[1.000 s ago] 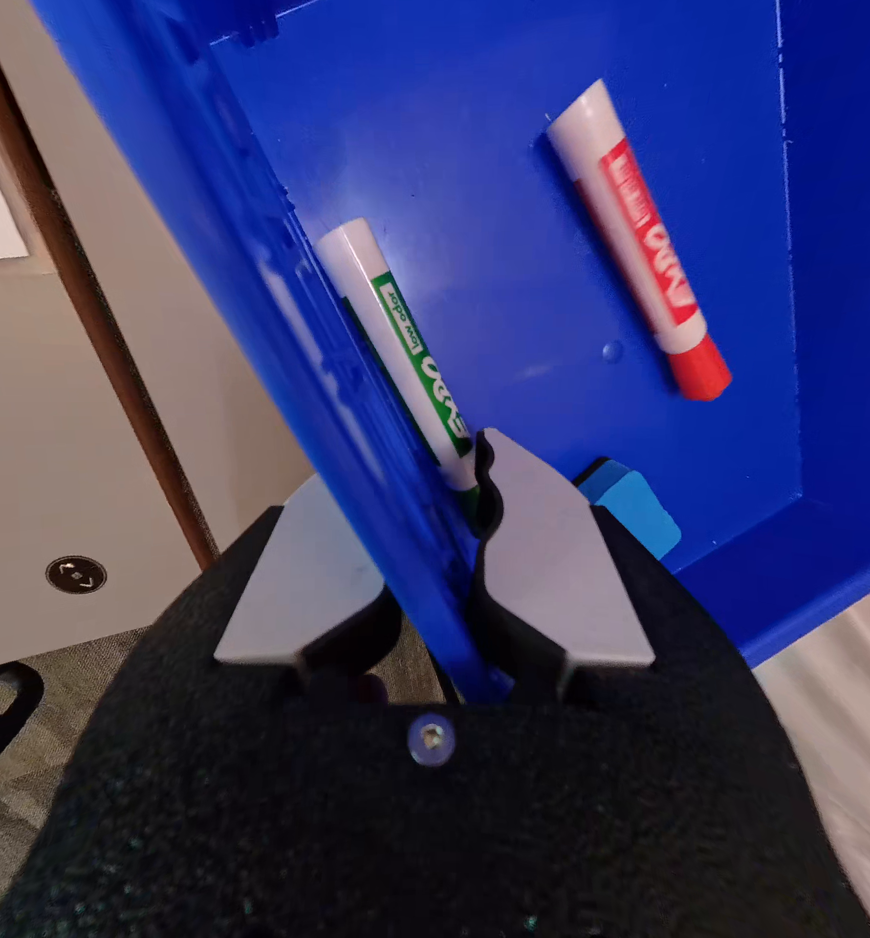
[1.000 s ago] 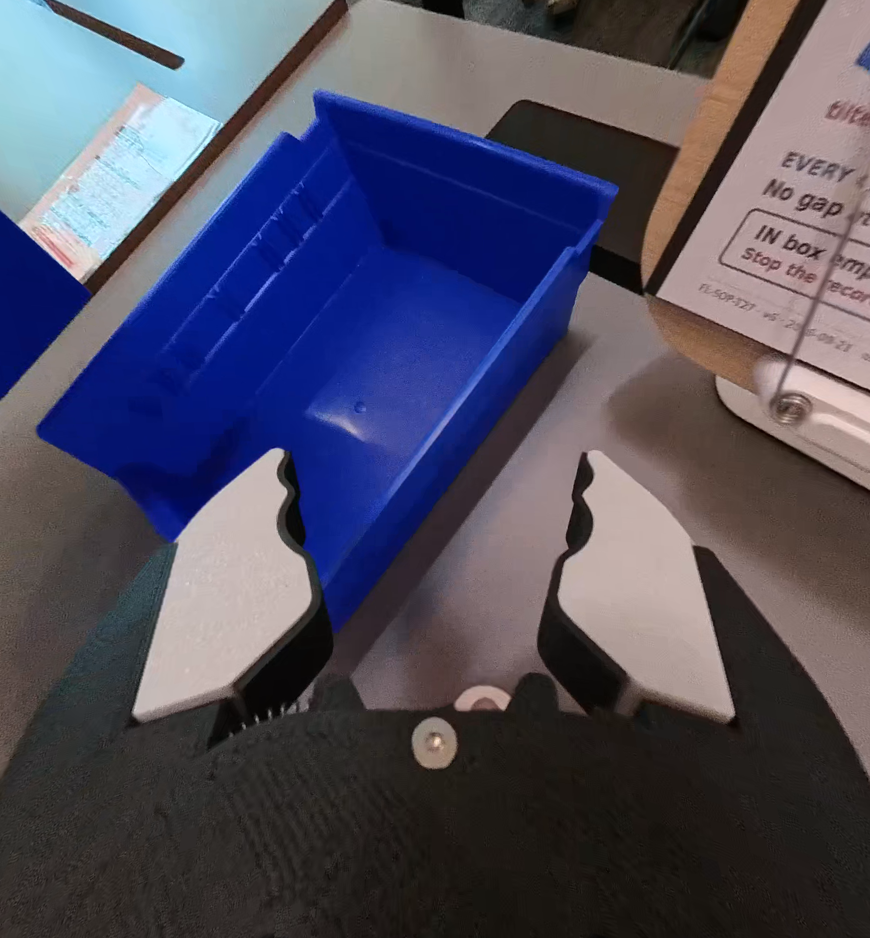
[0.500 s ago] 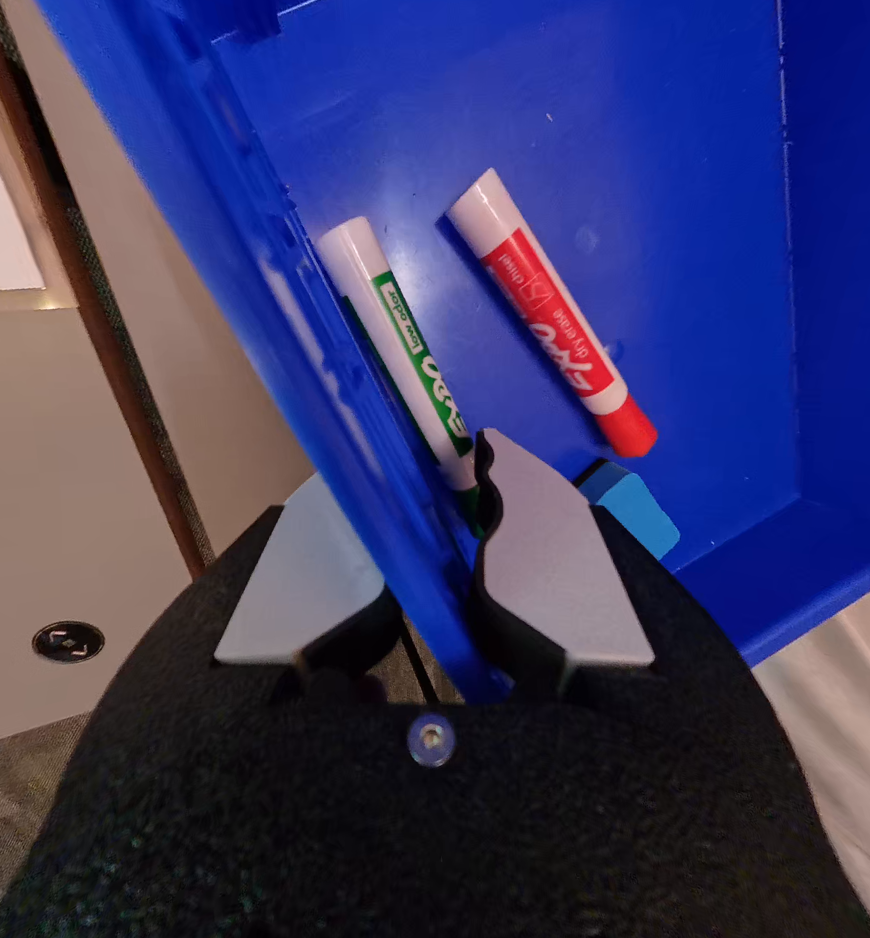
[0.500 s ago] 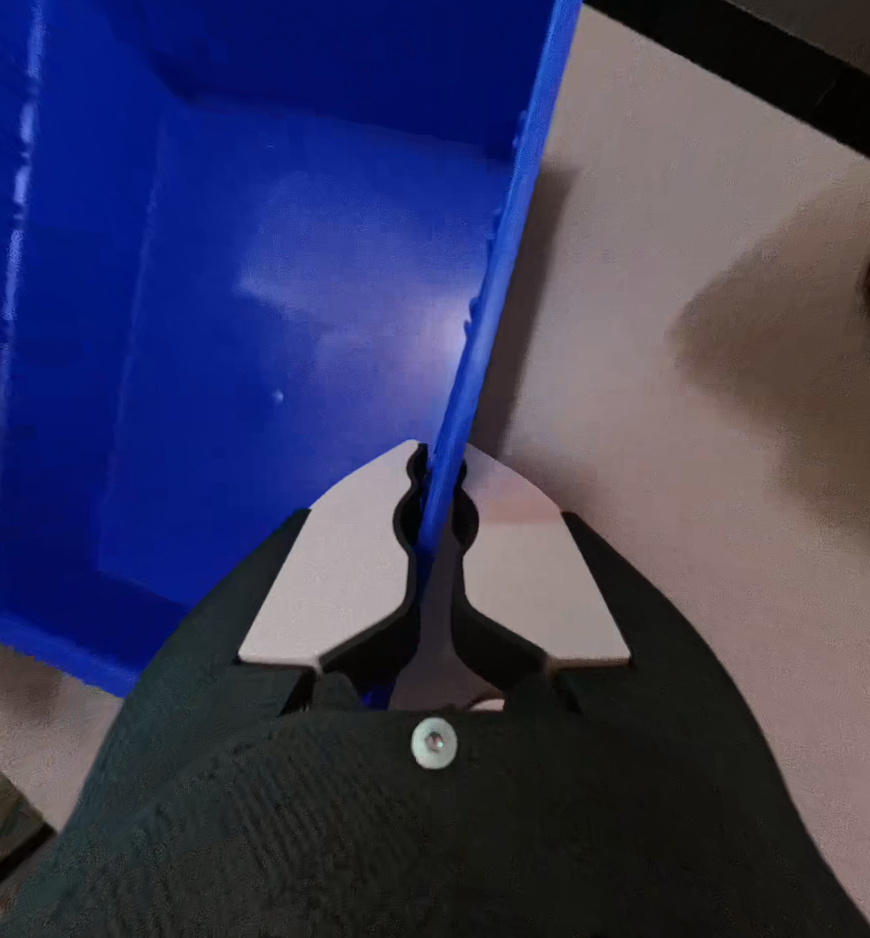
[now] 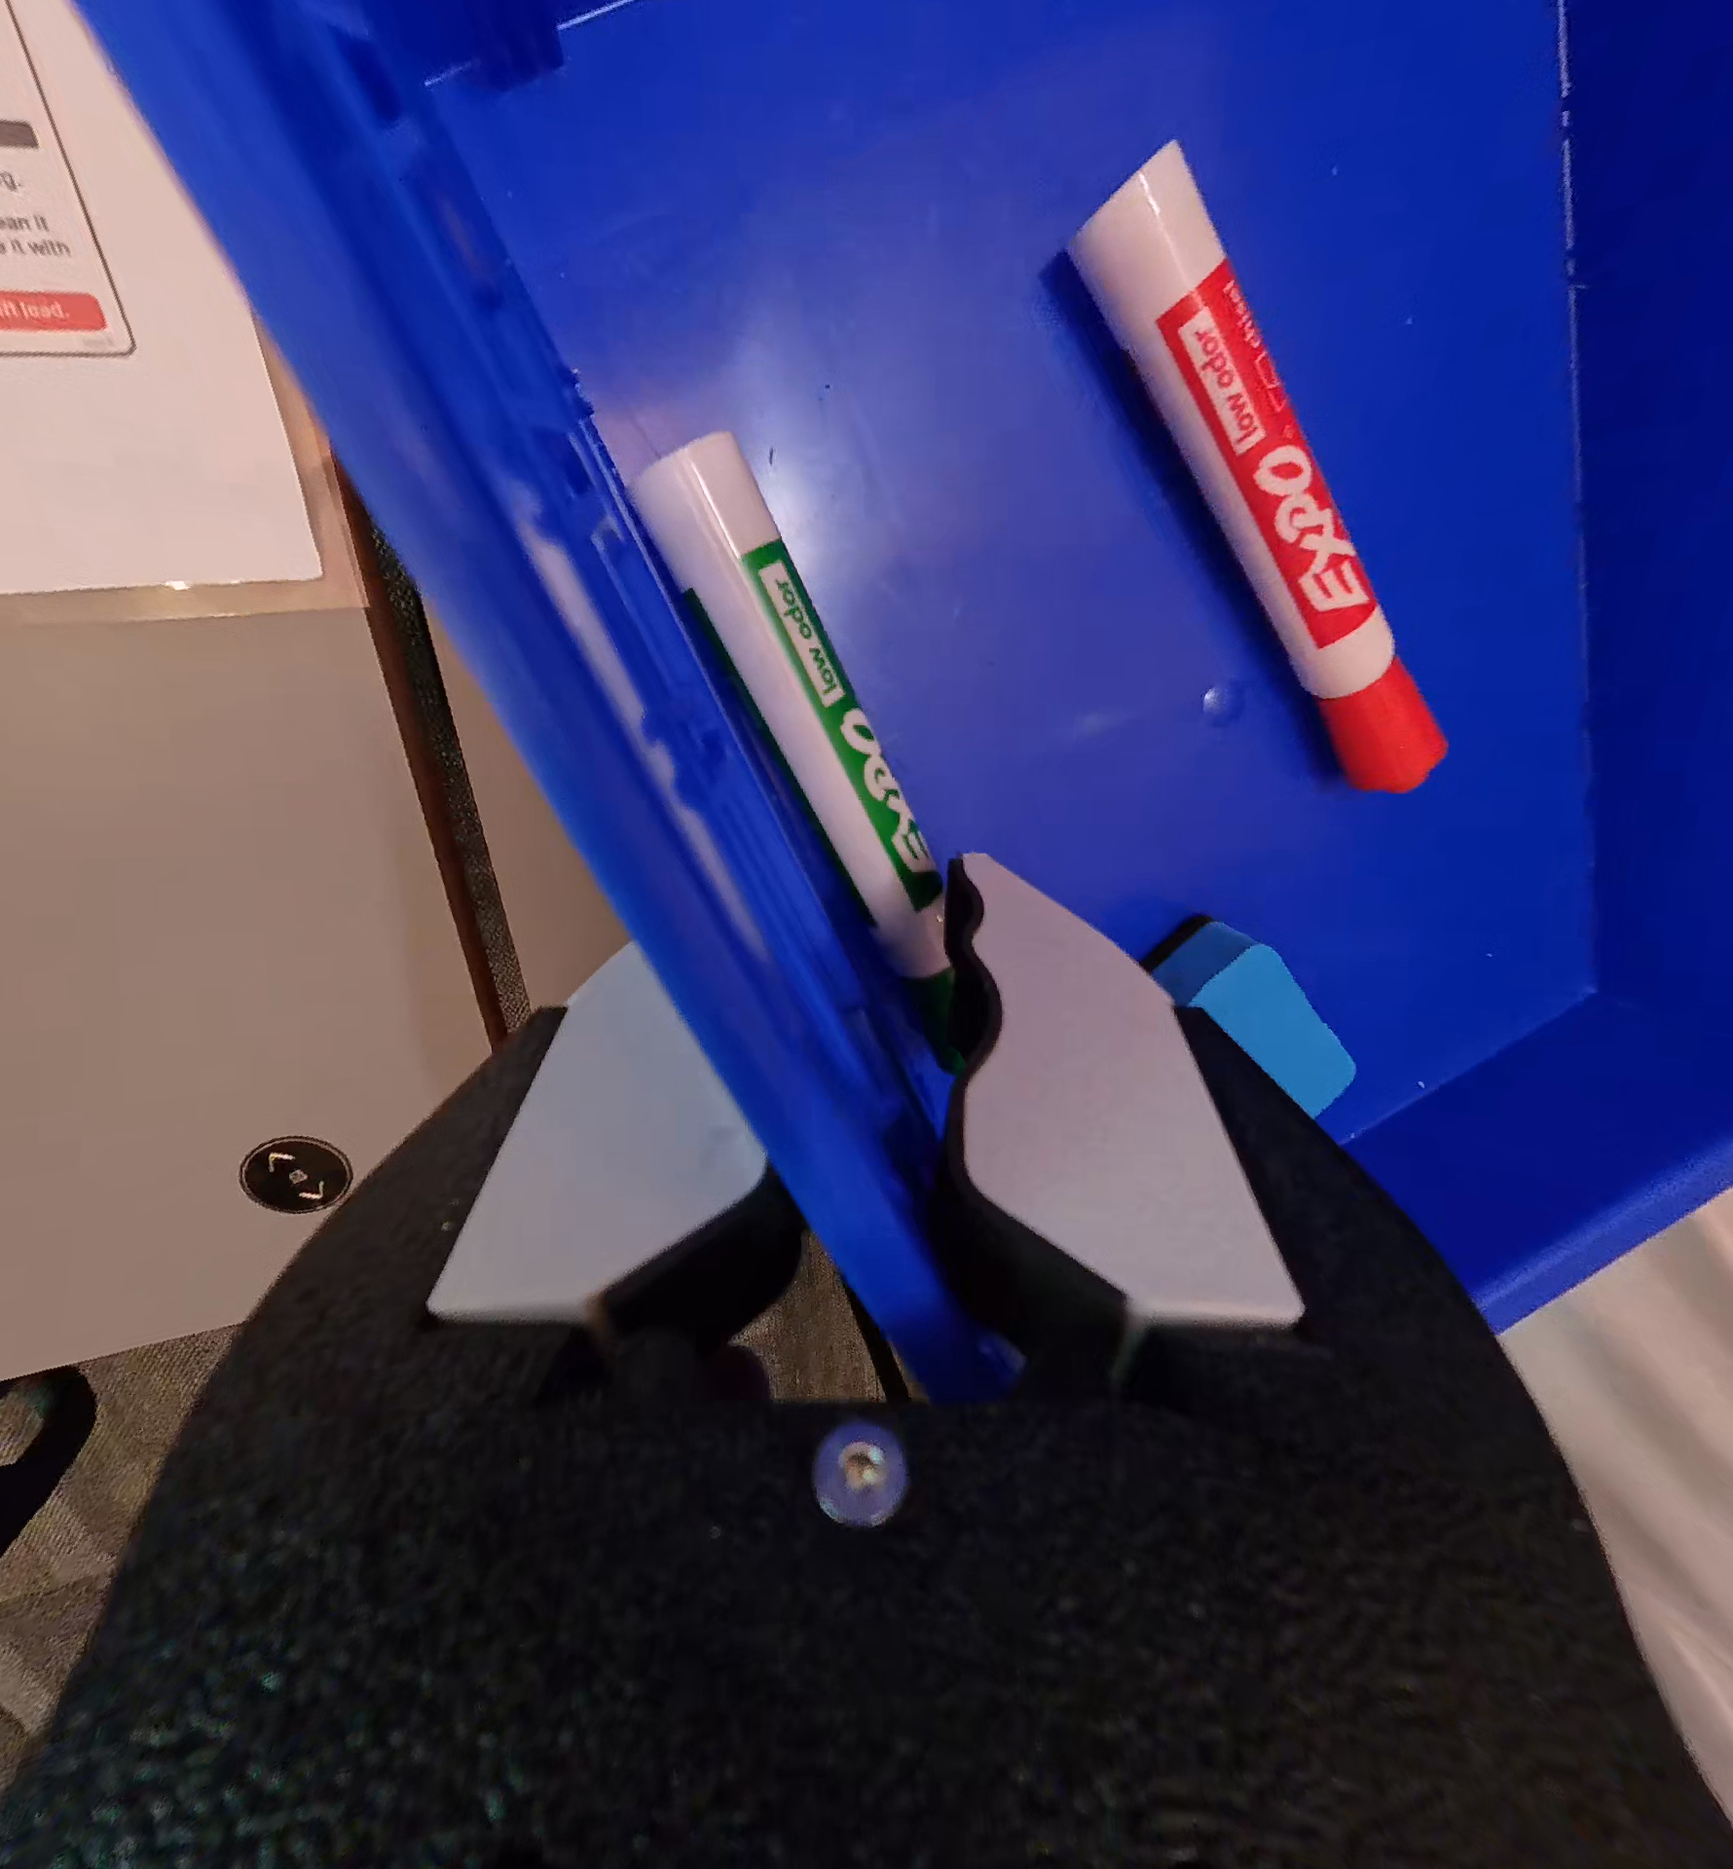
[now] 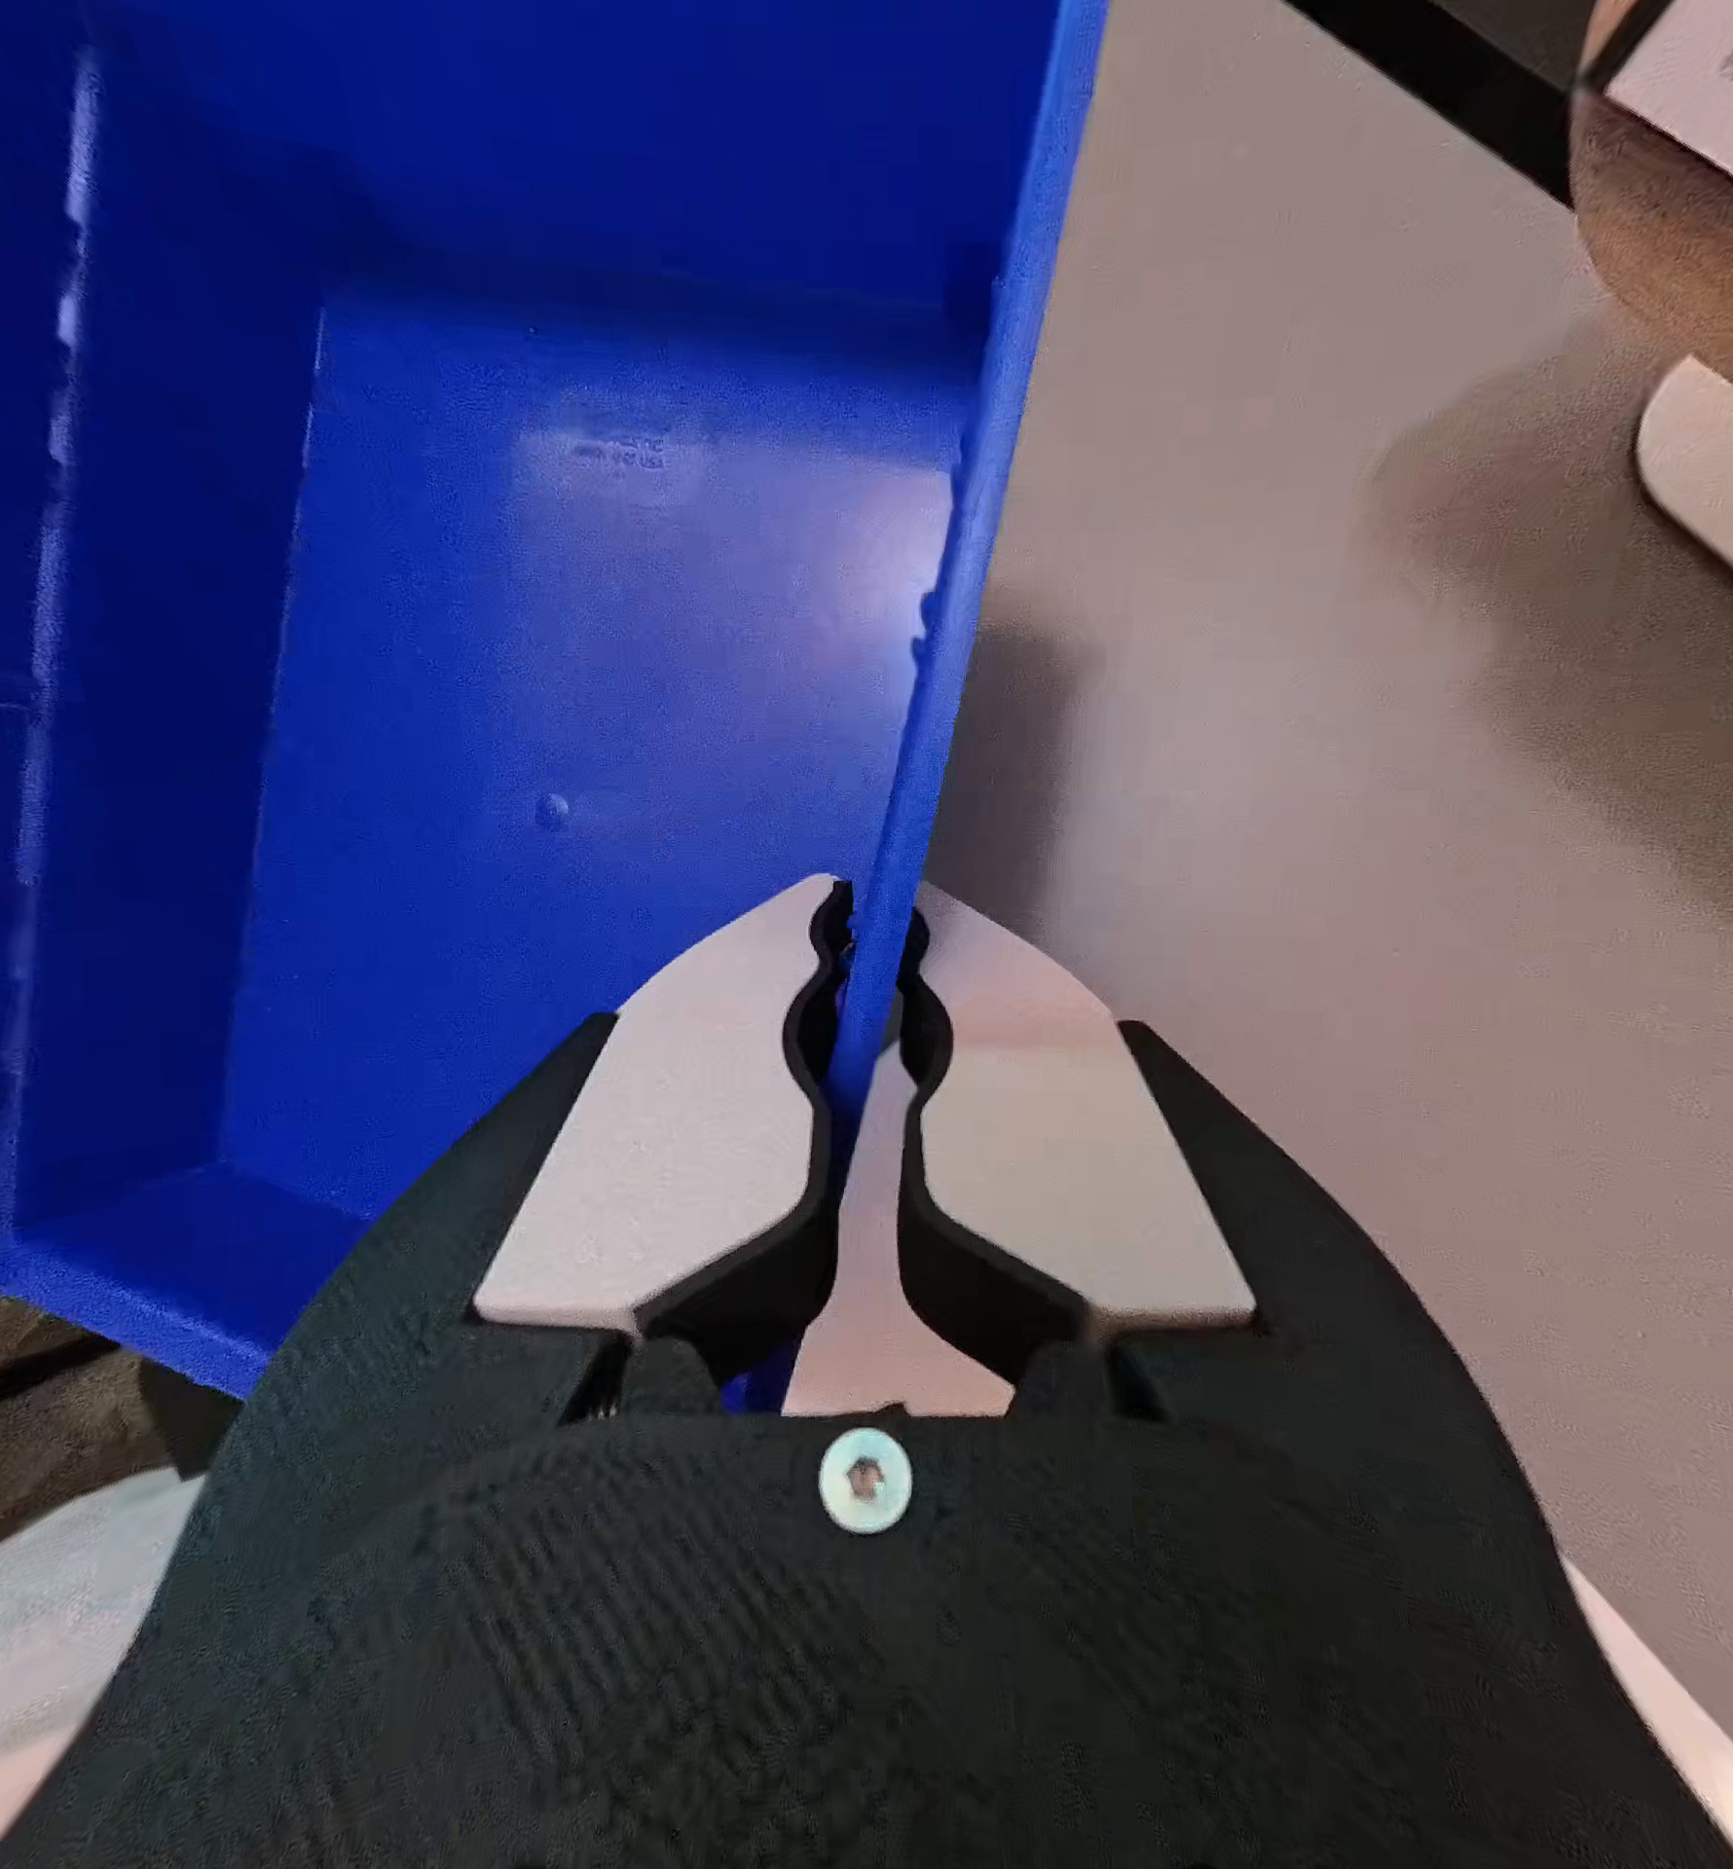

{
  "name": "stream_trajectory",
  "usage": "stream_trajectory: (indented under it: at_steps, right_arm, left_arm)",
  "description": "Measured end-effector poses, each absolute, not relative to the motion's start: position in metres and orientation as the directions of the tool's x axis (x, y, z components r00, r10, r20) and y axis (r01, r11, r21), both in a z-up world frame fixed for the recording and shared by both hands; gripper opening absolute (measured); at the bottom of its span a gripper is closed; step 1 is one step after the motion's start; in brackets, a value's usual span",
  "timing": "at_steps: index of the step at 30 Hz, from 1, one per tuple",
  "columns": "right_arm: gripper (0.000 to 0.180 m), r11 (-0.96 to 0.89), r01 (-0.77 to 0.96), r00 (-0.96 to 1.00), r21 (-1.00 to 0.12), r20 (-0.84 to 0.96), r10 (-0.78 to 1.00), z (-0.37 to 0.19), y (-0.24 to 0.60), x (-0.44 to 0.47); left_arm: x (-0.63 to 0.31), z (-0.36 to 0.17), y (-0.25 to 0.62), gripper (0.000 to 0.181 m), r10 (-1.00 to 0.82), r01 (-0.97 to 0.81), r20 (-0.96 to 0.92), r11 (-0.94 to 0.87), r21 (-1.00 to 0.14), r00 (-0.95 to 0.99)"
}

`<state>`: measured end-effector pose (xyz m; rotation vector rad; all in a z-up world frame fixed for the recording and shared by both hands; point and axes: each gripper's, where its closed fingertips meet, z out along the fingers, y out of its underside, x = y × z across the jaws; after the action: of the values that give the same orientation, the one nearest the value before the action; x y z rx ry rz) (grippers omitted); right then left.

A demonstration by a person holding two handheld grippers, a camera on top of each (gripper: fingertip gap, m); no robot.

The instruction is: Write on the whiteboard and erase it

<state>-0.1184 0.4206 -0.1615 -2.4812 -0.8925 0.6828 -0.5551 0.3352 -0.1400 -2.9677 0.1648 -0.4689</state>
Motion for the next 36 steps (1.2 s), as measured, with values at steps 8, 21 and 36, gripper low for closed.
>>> stream_trajectory:
  at_steps: [8, 21, 36]
  right_arm:
    - [0.008, -0.697, 0.483, 0.744, -0.529, -0.171, 0.645, -0.160, 0.374, 0.032]
    - [0.008, -0.856, 0.148, 0.972, -0.495, -0.085, 0.217, -0.173, 0.352, 0.386]
    - [0.008, -0.837, -0.101, 0.971, -0.538, -0.236, 0.034, -0.221, 0.424, 0.524]
  left_arm:
    - [-0.500, -0.158, 0.375, 0.028, -0.233, -0.192, 0.298, -0.968, -0.160, 0.926]
    - [-0.392, -0.233, 0.456, 0.029, -0.400, -0.366, 0.329, -0.916, -0.164, 0.855]
    - [-0.339, -0.276, 0.520, 0.029, -0.461, -0.428, 0.289, -0.887, -0.174, 0.839]
